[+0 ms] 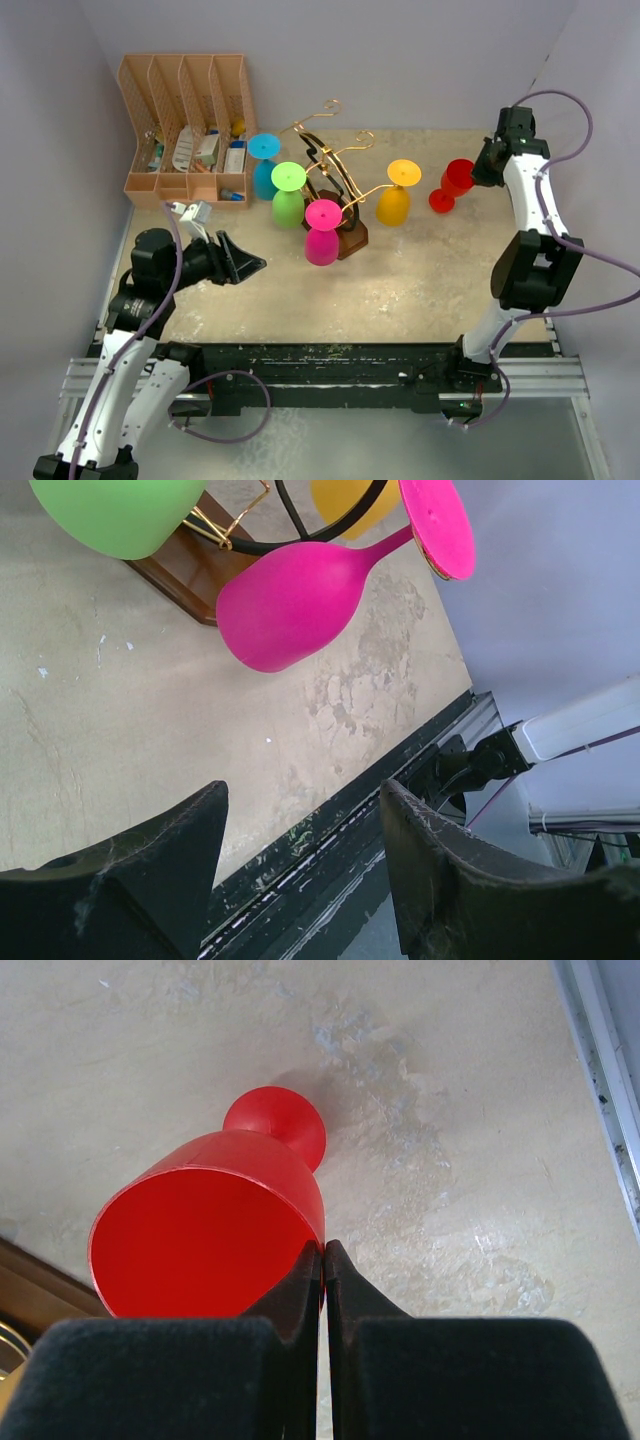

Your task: Take the wine glass off the wine glass rack

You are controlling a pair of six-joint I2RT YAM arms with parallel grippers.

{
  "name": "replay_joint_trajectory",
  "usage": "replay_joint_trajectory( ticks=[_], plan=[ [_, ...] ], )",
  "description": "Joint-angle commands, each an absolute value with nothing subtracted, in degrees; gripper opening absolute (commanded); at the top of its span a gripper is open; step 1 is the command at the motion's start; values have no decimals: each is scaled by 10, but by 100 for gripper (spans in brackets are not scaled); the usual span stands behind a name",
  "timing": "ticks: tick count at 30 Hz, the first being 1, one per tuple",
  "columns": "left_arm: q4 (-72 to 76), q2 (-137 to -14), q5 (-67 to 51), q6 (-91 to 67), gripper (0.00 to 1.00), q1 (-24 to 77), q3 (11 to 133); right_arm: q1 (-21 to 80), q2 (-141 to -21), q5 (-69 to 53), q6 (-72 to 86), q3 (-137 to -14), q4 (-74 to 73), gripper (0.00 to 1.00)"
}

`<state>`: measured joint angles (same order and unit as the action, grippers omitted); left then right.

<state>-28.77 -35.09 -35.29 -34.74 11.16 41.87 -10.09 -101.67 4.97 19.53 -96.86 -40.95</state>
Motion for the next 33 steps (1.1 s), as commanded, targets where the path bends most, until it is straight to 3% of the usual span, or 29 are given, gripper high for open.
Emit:
replay_joint_trajectory(
  ticks=[1,6,14,25,30,33],
  plan=[
    [-265,-354,-358,-334,66,109,416,-103,-1020,56,188,-979,-409,0],
    [-264,-356,-360,-335,66,109,415,-103,-1027,56,186,-977,-408,3],
    [-262,-359,-362,-336,66,109,415,-103,-1032,57,183,-989,-411,28],
    [-266,-357,-359,-337,66,109,414,-103,-929,10,193,-1008,-404,40],
    [-268,-350,-353,-339,66,109,413,-103,-847,-93,218,-990,-378,59],
    [-267,-344,-346,-342,66,109,412,-103,-817,-222,250,-941,-339,60]
  ],
)
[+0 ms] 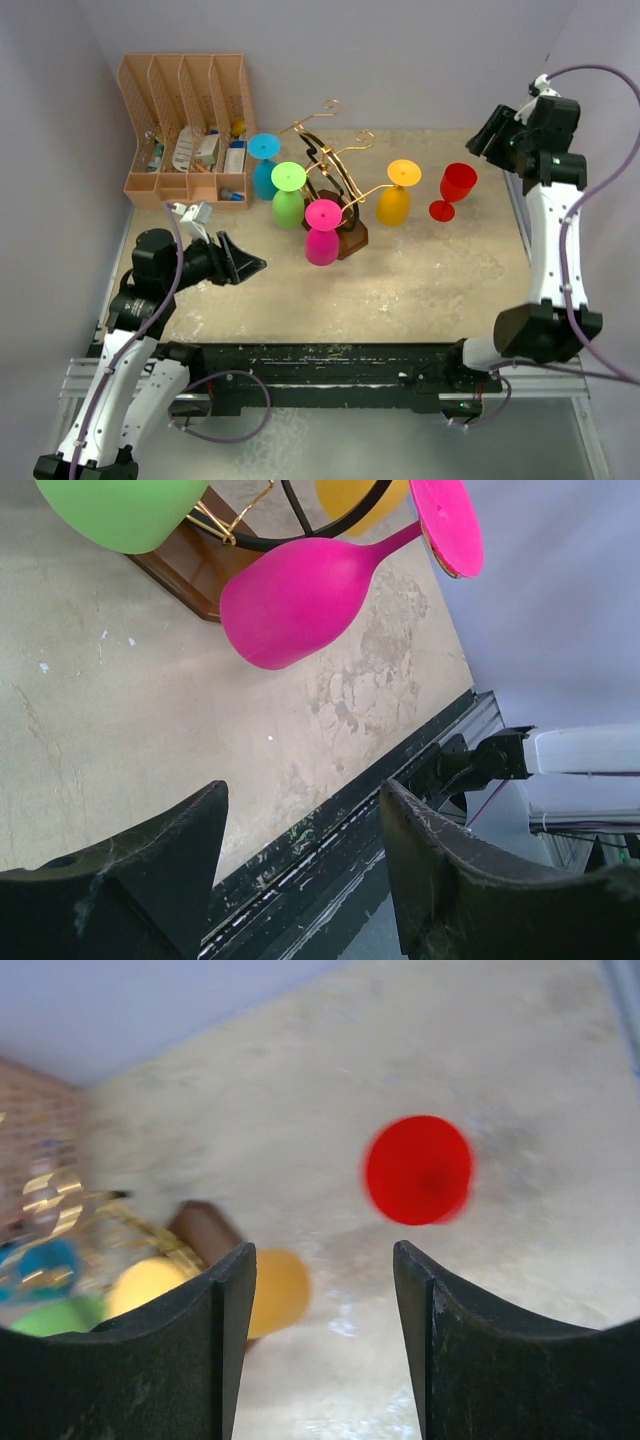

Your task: Take the wine glass off the wine glass rack

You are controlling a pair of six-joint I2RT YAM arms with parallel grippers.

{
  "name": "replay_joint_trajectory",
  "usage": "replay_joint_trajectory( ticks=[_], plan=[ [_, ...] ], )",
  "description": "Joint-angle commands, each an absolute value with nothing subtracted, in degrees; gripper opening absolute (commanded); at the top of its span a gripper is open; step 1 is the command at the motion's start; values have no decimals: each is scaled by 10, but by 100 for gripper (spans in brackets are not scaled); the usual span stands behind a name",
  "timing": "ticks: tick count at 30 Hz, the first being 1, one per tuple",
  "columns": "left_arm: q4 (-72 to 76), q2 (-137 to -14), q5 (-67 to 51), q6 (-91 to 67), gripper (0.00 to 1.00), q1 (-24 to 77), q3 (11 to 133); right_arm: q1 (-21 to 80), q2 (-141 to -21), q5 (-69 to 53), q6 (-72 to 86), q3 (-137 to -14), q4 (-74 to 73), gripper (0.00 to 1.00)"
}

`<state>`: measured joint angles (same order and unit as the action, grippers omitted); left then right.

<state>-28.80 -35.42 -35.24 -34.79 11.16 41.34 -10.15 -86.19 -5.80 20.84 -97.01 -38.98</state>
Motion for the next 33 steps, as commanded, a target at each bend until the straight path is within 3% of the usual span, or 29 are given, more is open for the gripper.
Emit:
replay_joint_trajectory(
  ticks=[1,6,13,33],
  plan=[
    [-267,-342,-344,-342,66,109,412,-103,-812,-259,260,-932,-329,59],
    [-264,-335,-347,-342,66,109,410,-102,-795,-411,310,-847,-249,58],
    [-256,-311,-357,-343,66,109,407,-102,-807,-509,349,-788,-178,54],
    [-259,-300,-349,-346,66,109,405,-76,-840,-499,339,-809,-198,46]
  ],
)
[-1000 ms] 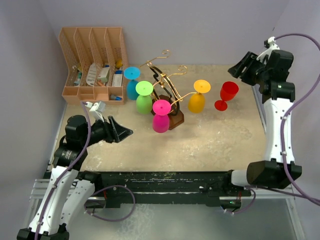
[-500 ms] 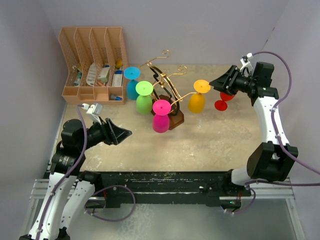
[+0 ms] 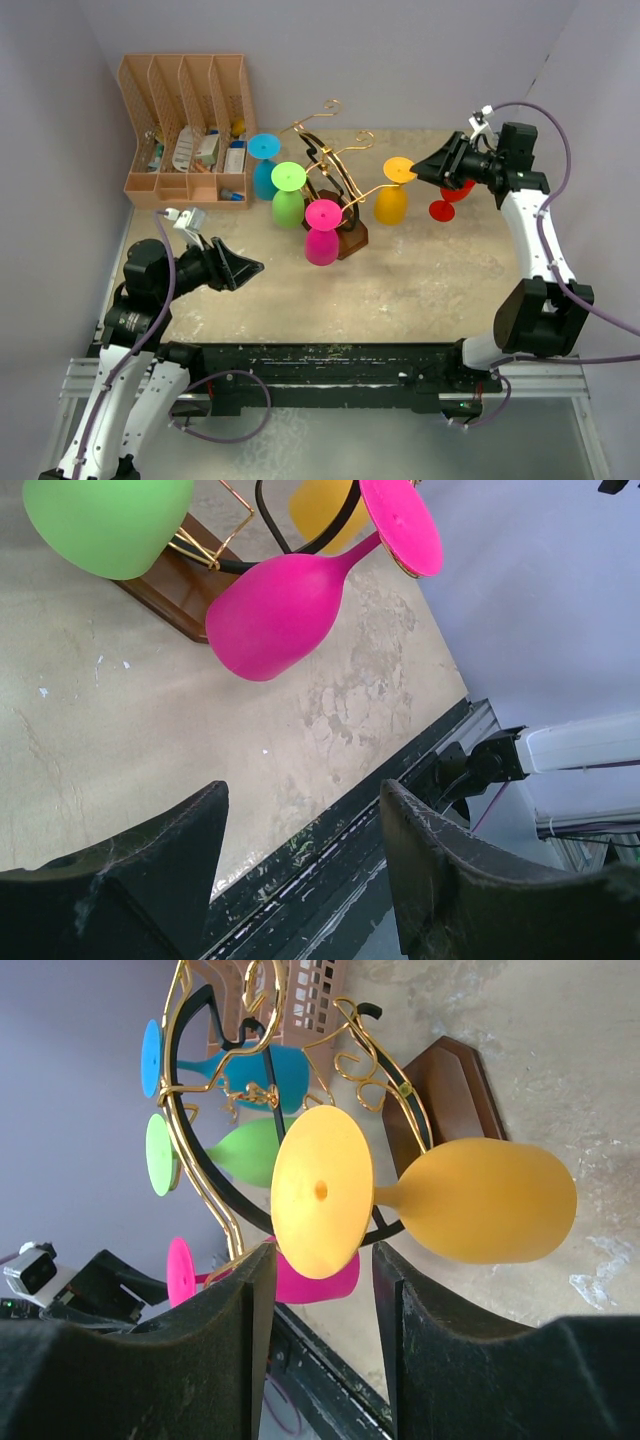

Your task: Take the wine glass off the wine glass rack

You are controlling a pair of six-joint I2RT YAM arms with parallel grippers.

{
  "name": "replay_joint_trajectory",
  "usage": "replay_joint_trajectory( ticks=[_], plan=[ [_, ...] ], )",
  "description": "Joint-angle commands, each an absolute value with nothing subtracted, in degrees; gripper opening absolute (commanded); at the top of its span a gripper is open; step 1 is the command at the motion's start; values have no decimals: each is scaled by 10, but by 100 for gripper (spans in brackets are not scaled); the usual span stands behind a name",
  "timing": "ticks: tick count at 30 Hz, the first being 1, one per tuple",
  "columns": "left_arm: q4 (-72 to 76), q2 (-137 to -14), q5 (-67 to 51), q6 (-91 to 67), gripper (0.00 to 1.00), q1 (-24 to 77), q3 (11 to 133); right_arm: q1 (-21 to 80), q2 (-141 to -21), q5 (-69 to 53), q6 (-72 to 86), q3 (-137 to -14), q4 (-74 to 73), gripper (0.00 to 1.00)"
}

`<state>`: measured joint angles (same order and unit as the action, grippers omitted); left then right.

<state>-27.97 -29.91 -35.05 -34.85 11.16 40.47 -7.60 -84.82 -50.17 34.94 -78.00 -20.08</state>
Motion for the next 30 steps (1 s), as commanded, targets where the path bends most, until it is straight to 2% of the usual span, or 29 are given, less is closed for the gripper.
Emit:
replay_joint_trajectory(
  ticks=[1,22,30],
  plan=[
    [-259,-301,-349,-346,65,109,405,-76,-842,-500,339,-810,-199,46],
    [-258,-309,-346,-348,65,109,403,-53,-875,-503,344,-835,-183,44],
    [-258,-311,-348,-349,65,109,402,-42,-876,-507,348,-844,-172,40]
  ],
)
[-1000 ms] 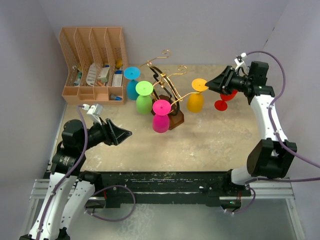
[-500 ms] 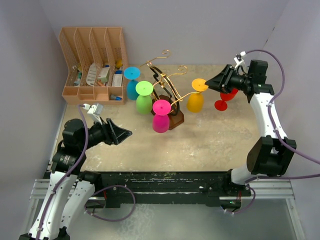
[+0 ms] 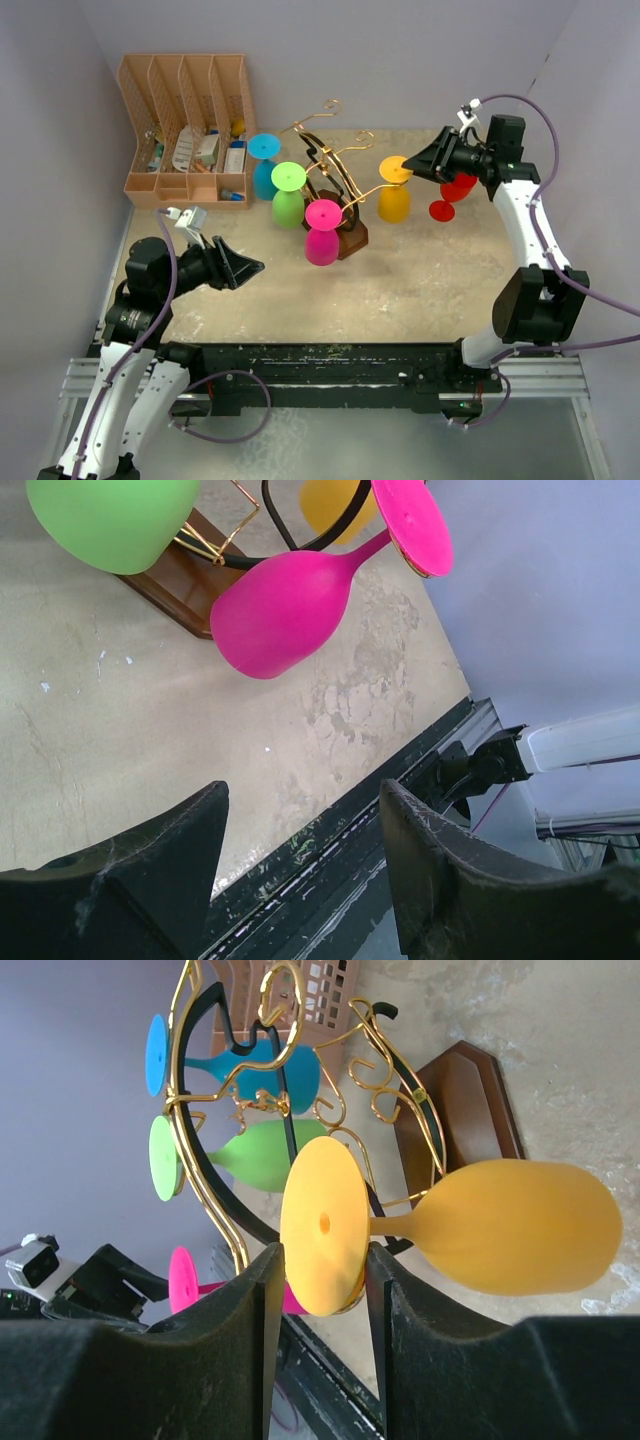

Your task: Take the wine glass off the wine glass rack

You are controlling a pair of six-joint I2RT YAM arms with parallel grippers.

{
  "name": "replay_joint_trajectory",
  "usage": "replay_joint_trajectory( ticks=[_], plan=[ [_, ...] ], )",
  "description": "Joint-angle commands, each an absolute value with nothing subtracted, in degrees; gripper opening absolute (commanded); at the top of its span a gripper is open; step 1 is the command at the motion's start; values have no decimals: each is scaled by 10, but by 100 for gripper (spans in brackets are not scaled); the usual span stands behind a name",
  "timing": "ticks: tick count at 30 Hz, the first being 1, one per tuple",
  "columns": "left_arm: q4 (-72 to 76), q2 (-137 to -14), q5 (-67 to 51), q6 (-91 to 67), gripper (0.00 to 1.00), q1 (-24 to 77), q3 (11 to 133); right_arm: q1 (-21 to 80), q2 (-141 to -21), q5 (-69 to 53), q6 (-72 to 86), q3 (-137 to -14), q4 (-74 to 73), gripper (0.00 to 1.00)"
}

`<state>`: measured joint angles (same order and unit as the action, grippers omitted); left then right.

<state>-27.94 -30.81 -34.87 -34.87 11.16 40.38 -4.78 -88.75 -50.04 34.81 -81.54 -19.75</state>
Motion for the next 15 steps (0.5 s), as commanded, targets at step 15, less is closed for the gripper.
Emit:
replay_joint_trajectory(
  ticks=[15],
  plan=[
    [-257,-314,-349,-350,65,109,401,-22,-877,-513,365,-844,-142,35]
  ],
)
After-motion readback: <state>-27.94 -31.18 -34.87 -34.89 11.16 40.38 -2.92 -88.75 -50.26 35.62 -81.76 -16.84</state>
